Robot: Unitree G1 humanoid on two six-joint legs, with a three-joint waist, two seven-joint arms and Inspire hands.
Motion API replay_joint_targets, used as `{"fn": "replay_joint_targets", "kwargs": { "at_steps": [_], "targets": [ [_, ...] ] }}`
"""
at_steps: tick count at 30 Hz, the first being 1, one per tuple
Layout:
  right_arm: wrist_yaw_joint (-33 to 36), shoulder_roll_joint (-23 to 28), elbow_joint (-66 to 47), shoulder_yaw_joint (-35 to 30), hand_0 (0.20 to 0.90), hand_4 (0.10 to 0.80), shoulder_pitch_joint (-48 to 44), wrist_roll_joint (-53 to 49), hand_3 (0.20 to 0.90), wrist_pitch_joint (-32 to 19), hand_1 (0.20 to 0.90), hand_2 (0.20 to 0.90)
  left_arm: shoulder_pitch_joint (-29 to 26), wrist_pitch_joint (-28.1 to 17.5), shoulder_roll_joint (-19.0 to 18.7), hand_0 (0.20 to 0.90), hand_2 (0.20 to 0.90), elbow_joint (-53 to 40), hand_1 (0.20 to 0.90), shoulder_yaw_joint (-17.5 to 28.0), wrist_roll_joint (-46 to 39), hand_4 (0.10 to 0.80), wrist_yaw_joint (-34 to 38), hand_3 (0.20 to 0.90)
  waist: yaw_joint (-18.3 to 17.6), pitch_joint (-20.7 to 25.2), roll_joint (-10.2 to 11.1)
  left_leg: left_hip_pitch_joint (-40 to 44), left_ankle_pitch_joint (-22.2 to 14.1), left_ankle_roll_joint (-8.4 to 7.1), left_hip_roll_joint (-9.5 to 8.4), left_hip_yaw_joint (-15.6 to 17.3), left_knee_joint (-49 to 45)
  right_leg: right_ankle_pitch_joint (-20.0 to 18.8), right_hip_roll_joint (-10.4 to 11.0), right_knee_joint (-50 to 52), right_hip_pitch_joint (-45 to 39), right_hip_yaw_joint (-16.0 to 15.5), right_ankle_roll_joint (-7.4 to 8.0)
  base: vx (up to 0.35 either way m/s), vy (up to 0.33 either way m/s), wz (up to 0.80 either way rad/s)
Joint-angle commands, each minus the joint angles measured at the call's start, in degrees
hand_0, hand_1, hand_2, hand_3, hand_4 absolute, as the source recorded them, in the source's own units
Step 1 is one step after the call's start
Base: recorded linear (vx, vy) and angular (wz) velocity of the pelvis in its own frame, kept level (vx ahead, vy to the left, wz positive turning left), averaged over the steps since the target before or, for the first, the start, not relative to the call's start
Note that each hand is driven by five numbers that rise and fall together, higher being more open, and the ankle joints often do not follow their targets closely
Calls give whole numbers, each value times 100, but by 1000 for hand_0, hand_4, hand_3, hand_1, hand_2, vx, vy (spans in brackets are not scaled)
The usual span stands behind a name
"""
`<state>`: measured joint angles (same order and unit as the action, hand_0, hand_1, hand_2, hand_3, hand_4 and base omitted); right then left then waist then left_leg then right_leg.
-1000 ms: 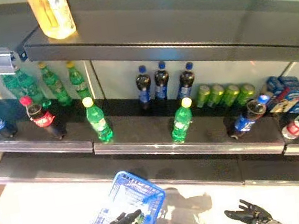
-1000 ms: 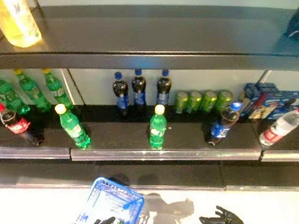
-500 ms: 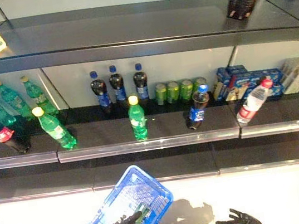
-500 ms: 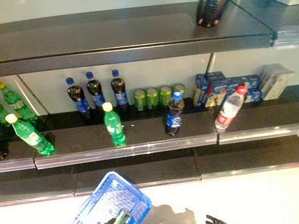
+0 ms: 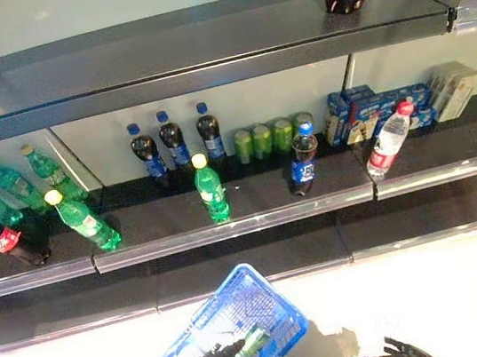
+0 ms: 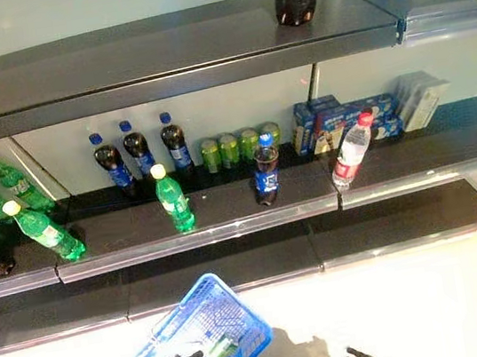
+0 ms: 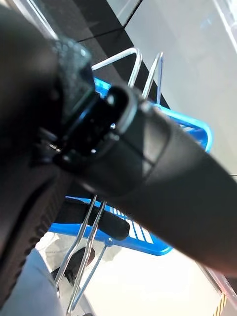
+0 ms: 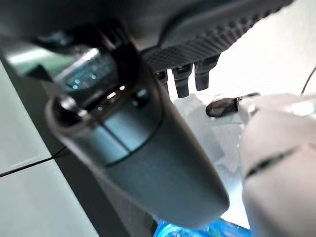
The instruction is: Pick up the drink and place into the basket.
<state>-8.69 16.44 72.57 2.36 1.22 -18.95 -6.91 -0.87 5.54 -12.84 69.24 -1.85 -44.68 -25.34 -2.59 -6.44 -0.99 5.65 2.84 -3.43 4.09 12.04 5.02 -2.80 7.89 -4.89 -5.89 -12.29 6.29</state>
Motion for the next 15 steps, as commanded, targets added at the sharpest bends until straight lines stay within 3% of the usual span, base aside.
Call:
{"fn": "replay_joint_targets", "kwargs": {
  "at_steps": [1,6,10,11,13,14,15],
  "targets": [
    [-7,95,79,-22,900,800,-287,-131,900,-275,900,900,-302,-362,-322,300,300,16,300,43,-25,100,-689,200,61,176,42,12,-320,100,-365,-234,-2,344,-259,568,83,-61,-1,-3,36,-4],
    [70,57,11,-23,900,800,-237,-323,900,-232,900,900,-292,-372,-384,300,300,96,300,-16,124,100,-840,200,-76,207,84,68,-393,173,-420,-24,-2,255,-237,569,164,-31,63,-8,59,-6],
    [85,-12,95,-133,900,800,-102,-168,900,-291,900,900,-309,-386,-389,300,300,86,300,-30,96,100,-861,200,-217,189,130,141,-455,218,-432,322,-2,58,-94,627,338,-113,239,-9,-24,-49],
    [24,-34,121,-188,900,800,-57,-11,900,-339,900,900,-297,-428,-411,300,300,52,300,66,47,100,-814,200,-192,128,136,221,-481,198,-351,650,-2,-40,107,815,450,-527,377,-65,-134,-105],
    [-32,-38,125,-237,900,800,-53,25,900,-380,900,900,-263,-478,-457,300,300,-18,300,172,92,100,-857,200,-110,89,142,269,-492,180,-223,1082,-2,-181,353,991,625,-1125,512,-89,-224,-160],
    [-74,-30,134,-265,900,800,-60,69,900,-382,900,900,-262,-496,-492,300,300,-38,300,198,46,100,-837,200,-96,92,129,338,-588,142,-164,1195,-2,-134,407,1038,640,-1309,599,-51,-259,-170],
    [-105,-17,137,-281,900,800,-70,88,900,-368,900,900,-275,-482,-517,300,300,-68,300,229,48,100,-827,200,-74,87,123,359,-585,121,-116,1335,-2,-109,415,991,646,-1469,573,-11,-251,-156]
  ]
}}
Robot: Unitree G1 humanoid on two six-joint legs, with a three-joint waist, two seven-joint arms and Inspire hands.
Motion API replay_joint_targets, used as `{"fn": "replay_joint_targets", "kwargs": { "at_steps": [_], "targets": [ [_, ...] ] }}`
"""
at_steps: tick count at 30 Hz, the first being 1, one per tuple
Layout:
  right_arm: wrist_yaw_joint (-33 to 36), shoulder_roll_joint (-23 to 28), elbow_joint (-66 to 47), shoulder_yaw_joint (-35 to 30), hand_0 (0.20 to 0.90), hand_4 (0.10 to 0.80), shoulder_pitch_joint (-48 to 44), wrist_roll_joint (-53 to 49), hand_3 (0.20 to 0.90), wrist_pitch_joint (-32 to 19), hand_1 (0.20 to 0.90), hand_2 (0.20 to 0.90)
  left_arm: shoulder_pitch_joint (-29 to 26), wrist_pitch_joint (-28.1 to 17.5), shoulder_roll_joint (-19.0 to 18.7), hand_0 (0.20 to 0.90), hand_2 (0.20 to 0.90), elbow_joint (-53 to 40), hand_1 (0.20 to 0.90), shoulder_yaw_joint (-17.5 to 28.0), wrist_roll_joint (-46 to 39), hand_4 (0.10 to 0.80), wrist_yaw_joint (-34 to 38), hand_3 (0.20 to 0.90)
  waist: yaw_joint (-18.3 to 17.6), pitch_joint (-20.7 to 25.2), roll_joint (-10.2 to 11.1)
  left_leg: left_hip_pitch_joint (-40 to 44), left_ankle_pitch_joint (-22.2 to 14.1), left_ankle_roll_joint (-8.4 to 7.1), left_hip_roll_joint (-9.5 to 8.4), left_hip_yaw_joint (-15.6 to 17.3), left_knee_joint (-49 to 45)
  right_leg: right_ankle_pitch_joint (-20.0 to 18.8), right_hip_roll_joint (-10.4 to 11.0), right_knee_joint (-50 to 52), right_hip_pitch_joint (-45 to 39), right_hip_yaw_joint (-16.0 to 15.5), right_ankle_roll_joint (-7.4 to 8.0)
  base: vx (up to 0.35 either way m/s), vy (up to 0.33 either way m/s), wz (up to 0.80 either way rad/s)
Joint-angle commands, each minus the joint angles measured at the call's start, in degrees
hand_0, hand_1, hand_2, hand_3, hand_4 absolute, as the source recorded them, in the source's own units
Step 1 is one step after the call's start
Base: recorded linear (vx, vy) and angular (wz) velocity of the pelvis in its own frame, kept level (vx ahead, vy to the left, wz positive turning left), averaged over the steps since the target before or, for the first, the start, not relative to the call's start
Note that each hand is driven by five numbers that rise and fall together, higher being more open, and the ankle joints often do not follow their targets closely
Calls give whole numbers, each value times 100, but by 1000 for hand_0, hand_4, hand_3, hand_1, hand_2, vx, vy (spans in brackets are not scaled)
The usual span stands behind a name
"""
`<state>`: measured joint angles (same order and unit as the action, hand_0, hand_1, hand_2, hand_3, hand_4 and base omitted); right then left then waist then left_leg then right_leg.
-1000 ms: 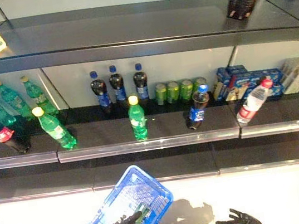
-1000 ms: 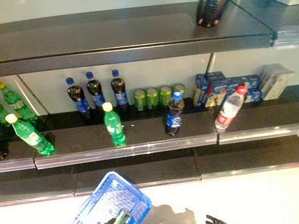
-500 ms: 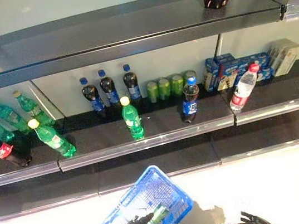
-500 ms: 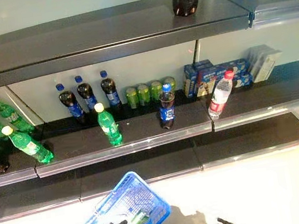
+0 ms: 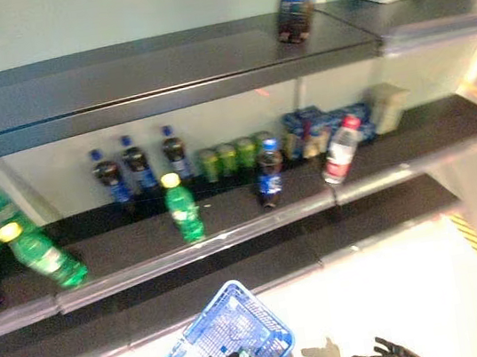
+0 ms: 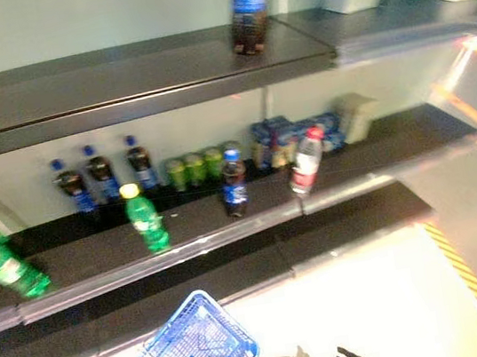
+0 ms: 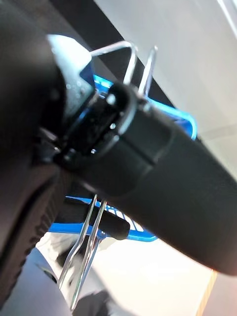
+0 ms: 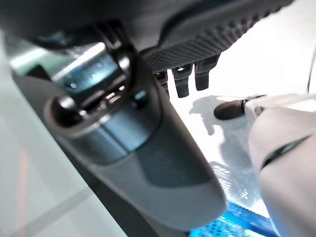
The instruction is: Pick up the drink and place into the basket.
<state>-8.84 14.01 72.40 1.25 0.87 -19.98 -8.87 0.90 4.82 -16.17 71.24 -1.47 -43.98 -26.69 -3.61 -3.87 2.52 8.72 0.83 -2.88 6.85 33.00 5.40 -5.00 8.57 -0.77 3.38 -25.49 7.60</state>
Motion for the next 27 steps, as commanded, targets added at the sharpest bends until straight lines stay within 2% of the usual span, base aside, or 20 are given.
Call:
{"fn": "replay_joint_targets", "kwargs": {
  "at_steps": [1,2,4,5,7,9,10,11,12,14,17,18,20,21,23,25,26,27],
  "targets": [
    [-121,230,148,-201,900,800,-42,247,900,-154,900,900,-466,-384,-202,300,300,-305,300,228,-25,100,-664,200,38,-158,-211,74,-384,67,-343,-652,-40,72,366,560,-241,-284,431,-33,-360,-140],
    [-142,240,156,-178,900,800,-56,185,900,-105,900,900,-509,-323,-252,300,300,-347,300,184,-40,100,-615,200,-14,-141,-192,99,-362,87,-277,-517,-40,209,193,531,-220,-274,294,1,-383,-145],
    [-155,243,157,-150,900,800,-62,164,900,-63,900,900,-549,-274,-262,300,300,-373,300,145,20,100,-576,200,-49,-123,-157,135,-336,77,-223,-468,-55,296,30,500,-225,-185,169,47,-360,-118],
    [-158,243,144,-84,900,800,-79,184,900,5,900,900,-572,-262,-224,300,300,-376,300,85,105,100,-508,200,-77,-122,-93,97,-256,-1,-92,-469,-335,377,-149,482,-267,-55,5,102,-449,-97],
    [-121,238,32,22,900,800,-89,220,900,119,900,900,-584,-211,-109,300,300,-435,300,19,-23,100,-336,200,-37,-205,-8,-292,402,-431,368,-714,-1569,465,-414,359,-502,108,-281,120,-481,-65],
    [-87,264,-52,67,900,800,-104,208,900,162,900,900,-563,-165,-42,300,300,-470,300,38,-22,100,-279,200,23,-287,34,-578,590,-587,522,-956,-2158,491,-469,263,-662,173,-400,88,-271,-30],
    [-60,276,-81,75,900,800,-106,185,900,179,900,900,-551,-135,-20,300,300,-481,300,44,25,100,-268,200,48,-315,38,-680,623,-605,515,-1075,-2269,497,-484,235,-712,210,-425,62,-209,-49],
    [-11,319,-142,92,900,800,-122,163,900,210,900,900,-508,-122,35,300,300,-493,300,31,74,100,-257,200,146,-381,74,-1013,643,-427,243,-1326,-2277,431,-447,197,-762,349,-463,77,-131,-52],
    [-23,357,-132,80,900,800,-145,176,900,195,900,900,-461,-137,59,300,300,-479,300,24,93,100,-282,200,200,-418,59,-1092,510,-354,97,-1371,-2071,449,-450,176,-827,455,-429,103,-79,-59],
    [-100,451,-67,51,900,800,-232,251,900,162,900,900,-368,-177,91,300,300,-431,300,63,47,100,-335,200,260,-449,1,-1062,369,-239,-61,-1289,-1441,496,-470,102,-948,591,-351,216,-2,-69],
    [-143,524,0,89,900,800,-278,247,900,118,900,900,-252,-242,113,300,300,-355,300,122,-5,100,-366,200,391,-458,-178,-1301,789,-308,-261,-1456,-179,608,-616,27,-1182,833,-275,335,37,-51],
    [-171,543,13,99,900,800,-270,234,900,105,900,900,-212,-278,117,300,300,-309,300,149,-8,100,-385,200,468,-444,-220,-1548,867,-318,-244,-1541,-40,676,-671,52,-1240,906,-298,361,-10,-20],
    [-185,518,57,108,900,800,-214,210,900,58,900,900,-145,-348,114,300,300,-207,300,145,-15,100,-417,200,481,-421,-217,-1871,828,-401,-184,-1360,-40,873,-666,130,-1445,893,-285,480,-7,-23],
    [-192,492,99,104,900,800,-158,269,900,23,900,900,-97,-394,113,300,300,-130,300,160,17,100,-459,200,488,-388,-222,-2055,870,-421,-146,-1118,-40,1012,-658,217,-1598,789,-283,550,9,-28],
    [-181,478,126,100,900,800,-135,335,900,14,900,900,-57,-427,120,300,300,-88,300,181,10,100,-492,200,497,-360,-219,-2077,920,-429,-145,-1007,-40,1135,-657,309,-1686,732,-281,405,10,-19],
    [-175,469,168,74,900,800,-131,459,900,16,900,900,3,-457,120,300,300,-57,300,241,-33,100,-535,200,498,-300,-229,-2011,966,-401,-87,-688,-40,1274,-683,427,-1803,617,-279,437,29,-27],
    [-167,474,198,54,900,800,-151,502,900,32,900,900,30,-452,108,300,300,-60,300,280,-33,100,-547,200,493,-242,-197,-1933,909,-335,-88,-516,-40,1300,-658,494,-1872,555,-239,519,61,-30],
    [-171,466,233,34,900,800,-180,571,900,34,900,900,49,-434,106,300,300,-69,300,338,-10,100,-545,200,499,-183,-154,-1811,849,-240,-197,-439,-40,1236,-622,558,-1907,566,-173,595,90,-28]
  ]
}}
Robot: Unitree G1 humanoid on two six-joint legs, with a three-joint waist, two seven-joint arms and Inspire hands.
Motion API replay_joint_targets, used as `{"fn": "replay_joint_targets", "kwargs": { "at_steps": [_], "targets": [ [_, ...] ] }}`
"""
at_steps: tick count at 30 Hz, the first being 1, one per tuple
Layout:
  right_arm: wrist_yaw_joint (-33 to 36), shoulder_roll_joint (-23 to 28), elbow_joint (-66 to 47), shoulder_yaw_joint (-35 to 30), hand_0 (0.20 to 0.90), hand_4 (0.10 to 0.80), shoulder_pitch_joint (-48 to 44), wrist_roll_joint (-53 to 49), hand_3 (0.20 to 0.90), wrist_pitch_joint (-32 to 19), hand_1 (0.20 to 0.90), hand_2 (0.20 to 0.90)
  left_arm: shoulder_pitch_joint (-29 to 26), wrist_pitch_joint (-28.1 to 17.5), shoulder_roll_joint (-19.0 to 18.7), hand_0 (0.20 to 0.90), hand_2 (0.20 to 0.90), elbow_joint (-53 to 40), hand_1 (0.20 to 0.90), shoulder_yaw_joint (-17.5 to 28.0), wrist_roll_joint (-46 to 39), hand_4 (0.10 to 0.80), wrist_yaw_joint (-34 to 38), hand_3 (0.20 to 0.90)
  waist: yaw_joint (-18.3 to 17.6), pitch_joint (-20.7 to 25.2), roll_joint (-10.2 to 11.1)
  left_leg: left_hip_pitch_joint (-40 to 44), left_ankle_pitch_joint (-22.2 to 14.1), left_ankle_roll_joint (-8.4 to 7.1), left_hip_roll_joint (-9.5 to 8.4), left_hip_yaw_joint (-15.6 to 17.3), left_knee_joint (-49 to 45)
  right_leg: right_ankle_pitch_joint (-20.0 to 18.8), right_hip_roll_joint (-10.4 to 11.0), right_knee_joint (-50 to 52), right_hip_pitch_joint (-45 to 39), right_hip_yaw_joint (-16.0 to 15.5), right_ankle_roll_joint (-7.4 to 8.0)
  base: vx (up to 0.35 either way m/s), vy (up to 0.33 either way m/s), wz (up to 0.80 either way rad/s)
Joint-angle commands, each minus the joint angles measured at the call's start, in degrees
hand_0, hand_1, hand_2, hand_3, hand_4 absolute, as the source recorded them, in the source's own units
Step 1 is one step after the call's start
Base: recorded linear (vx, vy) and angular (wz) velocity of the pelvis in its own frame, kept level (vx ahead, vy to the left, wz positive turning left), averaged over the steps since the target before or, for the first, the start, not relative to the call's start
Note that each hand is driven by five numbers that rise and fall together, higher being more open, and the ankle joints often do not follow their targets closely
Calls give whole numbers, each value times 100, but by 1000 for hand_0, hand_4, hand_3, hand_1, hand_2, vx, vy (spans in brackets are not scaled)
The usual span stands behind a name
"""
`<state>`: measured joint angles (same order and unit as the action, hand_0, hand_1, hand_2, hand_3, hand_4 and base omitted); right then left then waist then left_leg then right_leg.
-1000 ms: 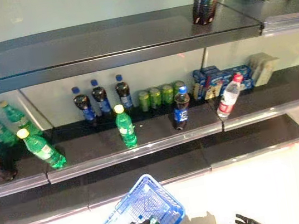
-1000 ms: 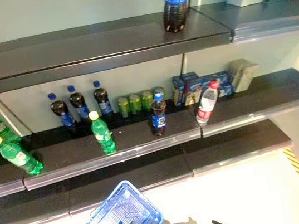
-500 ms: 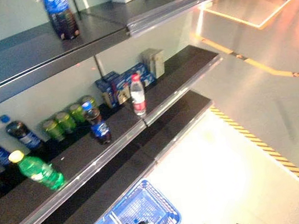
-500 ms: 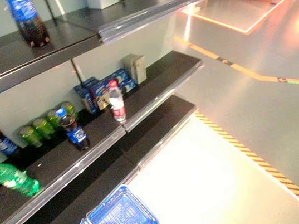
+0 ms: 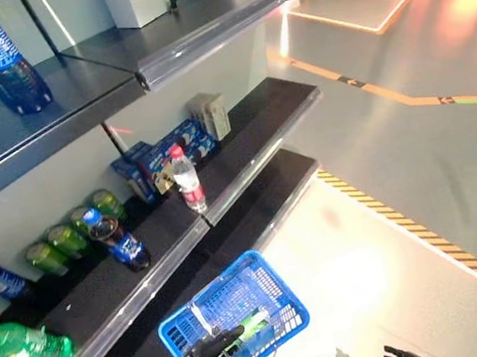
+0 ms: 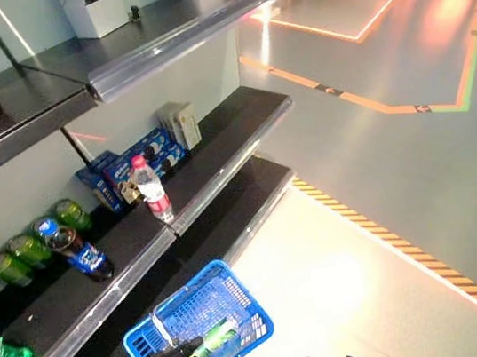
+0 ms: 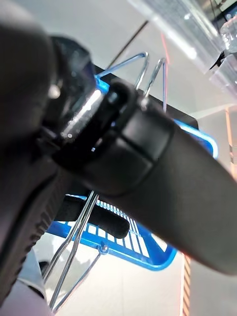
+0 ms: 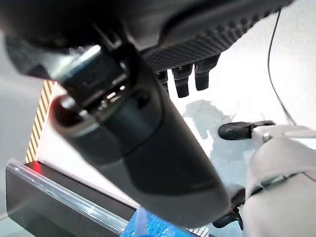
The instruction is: Pick up the drink and place into the basket.
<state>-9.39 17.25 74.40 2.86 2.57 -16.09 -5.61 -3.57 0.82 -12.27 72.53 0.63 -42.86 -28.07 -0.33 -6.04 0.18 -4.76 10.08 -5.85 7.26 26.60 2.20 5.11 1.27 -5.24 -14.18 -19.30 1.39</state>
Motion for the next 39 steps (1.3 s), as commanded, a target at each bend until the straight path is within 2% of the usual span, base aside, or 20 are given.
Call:
{"fn": "replay_joint_targets", "kwargs": {
  "at_steps": [1,3,5,7,8,10,11,15,16,18,19,21,22,23,26,29,32,36,37,39],
  "targets": [
    [-118,146,54,-139,900,800,-366,229,900,-285,900,900,515,-32,-290,300,300,-181,300,180,-104,100,-411,200,224,87,145,-350,-143,177,-423,124,280,88,174,1194,-172,16,571,561,100,-19],
    [-158,151,-17,-181,900,800,-356,348,900,-238,900,900,535,0,-325,300,300,-229,300,250,-46,100,-468,200,312,171,296,-127,-246,395,-763,49,280,-509,373,1727,-141,94,890,534,144,-2],
    [-197,171,-114,-193,900,800,-315,354,900,-215,900,900,472,44,-398,300,300,-278,300,211,-64,100,-551,200,345,262,389,113,-488,631,-998,-64,280,-1201,575,2597,86,143,1156,463,185,24],
    [-208,162,-142,-259,900,800,-254,361,900,-242,900,900,406,45,-429,300,300,-297,300,153,-78,100,-522,200,372,283,363,222,-549,719,-1067,-214,280,-1729,777,3494,399,192,1307,358,137,34],
    [-229,154,-180,-275,900,800,-213,348,900,-247,900,900,330,69,-480,300,300,-365,300,73,-160,100,-407,200,363,279,233,387,-654,786,-1055,-471,280,-1962,1077,4534,1111,267,1327,347,114,29],
    [-278,144,-159,-244,900,800,-221,260,900,-269,900,900,243,81,-469,300,300,-427,300,-22,-245,100,-315,200,377,271,146,510,-737,859,-1053,-679,280,-1778,1394,4683,1575,246,1238,314,34,73],
    [-260,121,-146,-211,900,800,-254,149,900,-284,900,900,188,113,-470,300,300,-491,300,-79,-220,100,-310,200,397,233,61,516,-638,852,-947,-681,280,-1653,1389,4355,1683,78,1055,205,-75,88],
    [-152,43,-114,-232,900,800,-316,-240,900,-316,900,900,30,196,-487,300,300,-698,300,-337,-28,100,-231,200,357,134,70,702,-689,751,-968,-896,280,-1328,1268,2631,1447,45,906,190,-209,99],
    [-129,23,-108,-229,900,800,-308,-322,900,-351,900,900,-10,221,-489,300,300,-713,300,-375,20,100,-204,200,331,142,82,709,-717,748,-987,-1001,280,-1355,1208,2143,1429,186,877,224,-219,146],
    [-123,-35,-60,-232,900,800,-244,-431,900,-550,900,900,-70,210,-479,300,300,-620,300,-409,93,100,-180,200,189,82,107,819,-861,764,-1129,-1449,280,-1553,1189,1239,1588,708,887,271,-222,129],
    [-101,-44,-57,-236,900,800,-235,-462,900,-569,900,900,-72,183,-487,300,300,-581,300,-405,116,100,-207,200,171,72,107,835,-898,768,-1156,-1531,280,-1635,1198,1132,1691,777,903,275,-189,135],
    [-57,-59,-37,-286,900,800,-209,-501,900,-664,900,900,-68,69,-517,300,300,-358,300,-361,158,100,-327,200,61,-5,66,1045,-1092,772,-1240,-1970,265,-1806,1231,767,2032,942,956,223,-155,126],
    [-57,-59,-37,-286,900,800,-209,-501,900,-664,900,900,-68,69,-517,300,300,-358,300,-361,158,100,-327,200,61,-5,66,1045,-1092,772,-1240,-1970,265,-1806,1231,767,2032,942,956,230,-154,102],
    [-28,-47,-48,-348,900,800,-237,-543,900,-635,900,900,-69,-17,-545,300,300,-197,300,-389,191,100,-470,200,-13,-59,20,1184,-1259,779,-1234,-2262,158,-1811,1217,477,2285,1073,960,342,-226,112],
    [-9,13,-80,-450,900,800,-305,-428,900,-549,900,900,-25,-60,-583,300,300,-143,300,-342,143,100,-502,200,-69,-152,-17,1396,-1675,757,-1198,-2601,-235,-1825,1318,97,2477,1117,975,334,-271,110],
    [44,-7,8,-448,900,800,-312,-661,900,-552,900,900,-45,-85,-587,300,300,-21,300,-322,302,100,-504,200,-79,-116,56,1365,-1922,737,-1247,-2985,-655,-1867,1320,303,2231,1575,921,280,-369,85],
    [28,-1,-42,-332,900,800,-337,-402,900,-364,900,900,22,-31,-562,300,300,-42,300,-182,304,100,-454,200,-51,-3,67,1449,-1973,607,-1094,-2853,-694,-1812,1318,508,1987,1392,923,206,-338,89],
    [1,9,-12,-152,900,800,-372,-197,900,-245,900,900,67,84,-556,300,300,-109,300,-37,178,100,-499,200,-16,125,35,1574,-1833,470,-798,-2656,-514,-1358,1120,793,1805,1056,880,132,-266,55],
    [7,-2,-8,-111,900,800,-369,-190,900,-245,900,900,76,116,-506,300,300,-170,300,-84,183,100,-496,200,10,142,55,1550,-1761,434,-721,-2525,-478,-1280,1084,717,1638,856,873,90,-239,56],
    [129,-13,3,-133,900,800,-316,-331,900,-319,900,900,38,223,-445,300,300,-314,300,-138,319,100,-488,200,-18,109,39,1555,-1538,355,-527,-1892,-273,-1217,1084,612,1417,386,874,21,-150,93]
  ]
}}
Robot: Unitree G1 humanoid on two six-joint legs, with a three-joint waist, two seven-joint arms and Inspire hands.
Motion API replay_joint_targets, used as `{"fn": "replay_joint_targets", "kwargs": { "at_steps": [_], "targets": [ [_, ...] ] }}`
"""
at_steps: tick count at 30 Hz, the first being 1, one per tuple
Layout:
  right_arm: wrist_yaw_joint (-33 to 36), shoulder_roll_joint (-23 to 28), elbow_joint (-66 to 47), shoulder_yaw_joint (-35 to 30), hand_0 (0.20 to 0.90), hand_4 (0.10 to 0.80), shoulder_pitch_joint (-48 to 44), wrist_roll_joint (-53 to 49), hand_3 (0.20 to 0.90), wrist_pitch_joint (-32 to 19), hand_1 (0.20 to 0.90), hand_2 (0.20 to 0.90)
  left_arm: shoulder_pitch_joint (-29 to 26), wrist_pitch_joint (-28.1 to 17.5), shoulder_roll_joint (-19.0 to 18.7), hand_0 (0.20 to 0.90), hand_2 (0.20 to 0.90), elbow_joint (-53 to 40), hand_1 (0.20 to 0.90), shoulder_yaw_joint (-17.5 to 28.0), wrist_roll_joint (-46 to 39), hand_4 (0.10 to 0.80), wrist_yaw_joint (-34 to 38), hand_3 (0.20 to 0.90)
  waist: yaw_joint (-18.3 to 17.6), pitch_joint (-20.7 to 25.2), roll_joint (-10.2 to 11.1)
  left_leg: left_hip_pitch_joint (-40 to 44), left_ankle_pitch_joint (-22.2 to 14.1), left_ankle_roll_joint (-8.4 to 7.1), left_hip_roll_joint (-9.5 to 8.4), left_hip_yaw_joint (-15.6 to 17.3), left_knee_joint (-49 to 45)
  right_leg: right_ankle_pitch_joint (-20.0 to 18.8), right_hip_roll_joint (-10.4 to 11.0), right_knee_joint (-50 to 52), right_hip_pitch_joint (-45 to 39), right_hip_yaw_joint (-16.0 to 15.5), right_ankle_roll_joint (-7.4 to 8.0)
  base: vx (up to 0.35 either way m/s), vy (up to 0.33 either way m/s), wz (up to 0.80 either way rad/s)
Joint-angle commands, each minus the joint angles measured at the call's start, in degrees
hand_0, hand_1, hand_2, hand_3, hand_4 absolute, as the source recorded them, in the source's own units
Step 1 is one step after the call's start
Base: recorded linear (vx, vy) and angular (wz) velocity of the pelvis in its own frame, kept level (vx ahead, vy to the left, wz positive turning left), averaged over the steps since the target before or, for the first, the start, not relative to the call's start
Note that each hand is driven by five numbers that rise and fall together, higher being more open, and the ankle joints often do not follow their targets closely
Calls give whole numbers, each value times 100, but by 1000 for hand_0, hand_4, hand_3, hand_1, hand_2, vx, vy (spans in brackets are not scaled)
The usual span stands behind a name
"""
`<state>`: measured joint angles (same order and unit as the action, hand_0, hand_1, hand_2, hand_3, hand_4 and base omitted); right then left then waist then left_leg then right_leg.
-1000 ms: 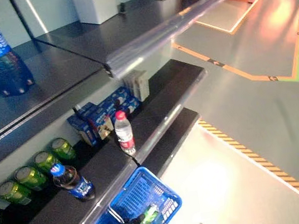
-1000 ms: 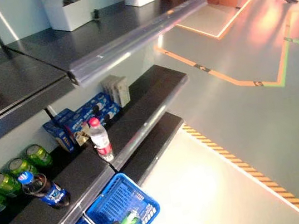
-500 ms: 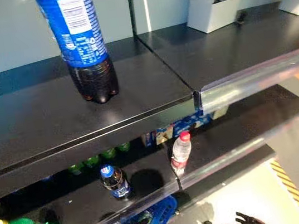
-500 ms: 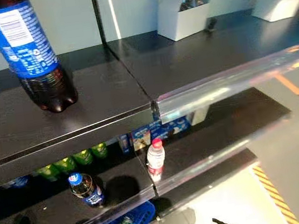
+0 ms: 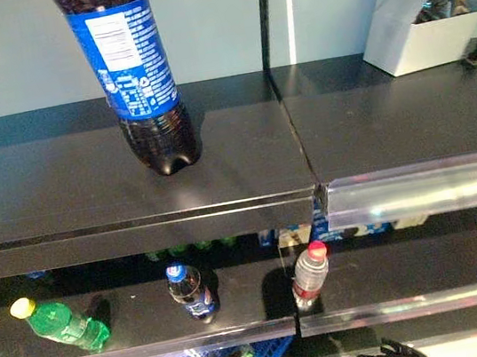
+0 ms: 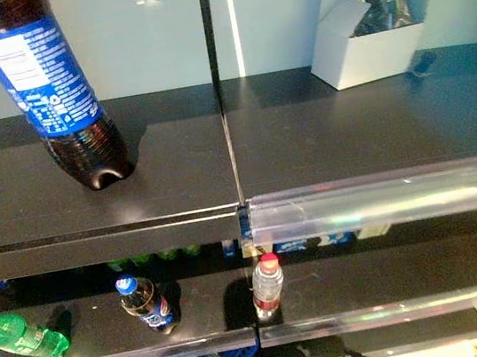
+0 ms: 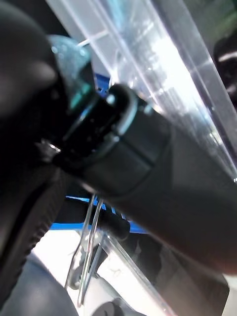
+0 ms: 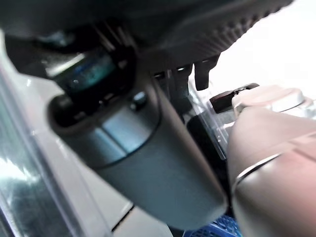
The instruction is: Pick up the drink and place into the basket.
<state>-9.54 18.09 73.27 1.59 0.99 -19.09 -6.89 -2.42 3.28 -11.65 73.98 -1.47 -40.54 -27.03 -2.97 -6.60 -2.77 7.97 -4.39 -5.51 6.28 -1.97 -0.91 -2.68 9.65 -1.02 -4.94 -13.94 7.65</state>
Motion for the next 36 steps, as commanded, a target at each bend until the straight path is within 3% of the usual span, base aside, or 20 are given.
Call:
{"fn": "replay_joint_targets", "kwargs": {
  "at_steps": [1,2,4,12,16,19,20,23,24,25,28,29,30,31,32,34,36],
  "targets": [
    [211,-96,108,-47,900,800,-125,-128,900,-238,900,900,-99,21,-482,300,300,-547,300,19,163,100,-601,200,230,145,324,272,23,264,-333,1278,144,-414,276,147,400,-416,261,-102,-16,111],
    [282,-90,106,-118,900,800,-67,-290,900,-319,900,900,-150,77,-467,300,300,-657,300,-74,285,100,-611,200,147,121,289,269,286,178,-144,2009,402,-349,311,159,295,-829,281,-69,19,114],
    [275,-71,108,-178,900,800,-20,-367,900,-400,900,900,-204,101,-485,300,300,-690,300,-150,257,100,-573,200,64,90,242,316,407,83,20,2435,555,-192,296,220,174,-1064,329,-75,49,131],
    [6,-108,35,-209,900,800,-13,-173,900,-558,900,900,-222,-19,-612,300,300,-428,300,112,124,100,-500,200,100,103,277,225,381,128,-23,2397,591,-14,181,366,212,-1303,289,-55,-6,34],
    [-117,-130,-102,-73,900,800,-73,-120,900,-522,900,900,-168,-78,-653,300,300,-423,300,129,-82,100,-404,200,146,13,238,186,375,156,-15,2321,521,212,138,746,427,-1324,169,-57,-147,7],
    [-57,-54,-183,46,900,800,-223,-115,900,-399,900,900,-74,-163,-581,300,300,-527,300,91,-225,100,-394,200,201,-126,153,-87,750,-61,196,2345,558,240,20,637,473,-1378,47,-174,-142,18],
    [-45,-15,-203,84,900,800,-285,-130,900,-403,900,900,-35,-210,-514,300,300,-615,300,71,-279,100,-398,200,226,-195,143,-291,1036,-217,374,2375,591,211,-76,447,415,-1313,17,-184,-52,32],
    [-15,29,-192,93,900,800,-382,-121,900,-418,900,900,-25,-295,-414,300,300,-679,300,96,-295,100,-397,200,242,-304,201,-462,1160,-277,563,2584,562,187,-105,231,309,-1313,-22,-248,-43,46],
    [100,41,-205,80,900,800,-422,-159,900,-385,900,900,-75,-271,-366,300,300,-720,300,124,-323,100,-370,200,233,-293,292,-289,1016,-217,599,2792,445,96,-34,106,283,-1501,-56,-268,-11,40],
    [114,46,-217,76,900,800,-424,-155,900,-373,900,900,-84,-254,-366,300,300,-731,300,134,-319,100,-369,200,238,-287,307,-261,951,-214,583,2768,357,79,-33,87,286,-1527,-73,-405,22,49],
    [112,160,-320,15,900,800,-331,-264,900,-398,900,900,-150,-173,-367,300,300,-859,300,85,-403,100,-375,200,236,-106,409,-53,230,-91,113,2274,-647,-90,-58,-18,501,-1686,-210,-301,58,-10],
    [102,176,-327,10,900,800,-317,-280,900,-407,900,900,-151,-165,-372,300,300,-872,300,76,-413,100,-383,200,227,-88,405,-47,154,-71,54,2221,-714,-94,-67,-18,524,-1686,-217,-217,87,-69],
    [92,211,-348,-2,900,800,-286,-314,900,-424,900,900,-148,-143,-384,300,300,-915,300,57,-431,100,-410,200,211,-48,385,-20,-20,-26,-121,2063,-843,-117,-98,-30,592,-1659,-230,-310,202,-20],
    [117,253,-384,-42,900,800,-246,-398,900,-454,900,900,-136,-135,-384,300,300,-982,300,23,-427,100,-512,200,195,20,303,108,-274,23,-468,1782,-820,-176,-190,-52,737,-1613,-230,-379,280,14],
    [116,285,-387,-64,900,800,-235,-432,900,-460,900,900,-130,-137,-375,300,300,-1009,300,-4,-434,100,-574,200,179,56,248,185,-348,35,-607,1652,-785,-199,-268,-73,804,-1580,-234,-397,335,37],
    [88,352,-407,-97,900,800,-213,-468,900,-457,900,900,-127,-171,-364,300,300,-1038,300,-70,-477,100,-684,200,131,112,132,382,-430,67,-825,1447,-558,-314,-412,-121,1017,-1533,-201,-329,346,61],
    [122,364,-449,-73,900,800,-230,-585,900,-452,900,900,-221,-199,-343,300,300,-1069,300,-219,-566,100,-637,200,53,96,118,526,-817,247,-991,1270,-264,-573,-410,-73,1409,-1441,-54,-374,430,106]
  ]
}}
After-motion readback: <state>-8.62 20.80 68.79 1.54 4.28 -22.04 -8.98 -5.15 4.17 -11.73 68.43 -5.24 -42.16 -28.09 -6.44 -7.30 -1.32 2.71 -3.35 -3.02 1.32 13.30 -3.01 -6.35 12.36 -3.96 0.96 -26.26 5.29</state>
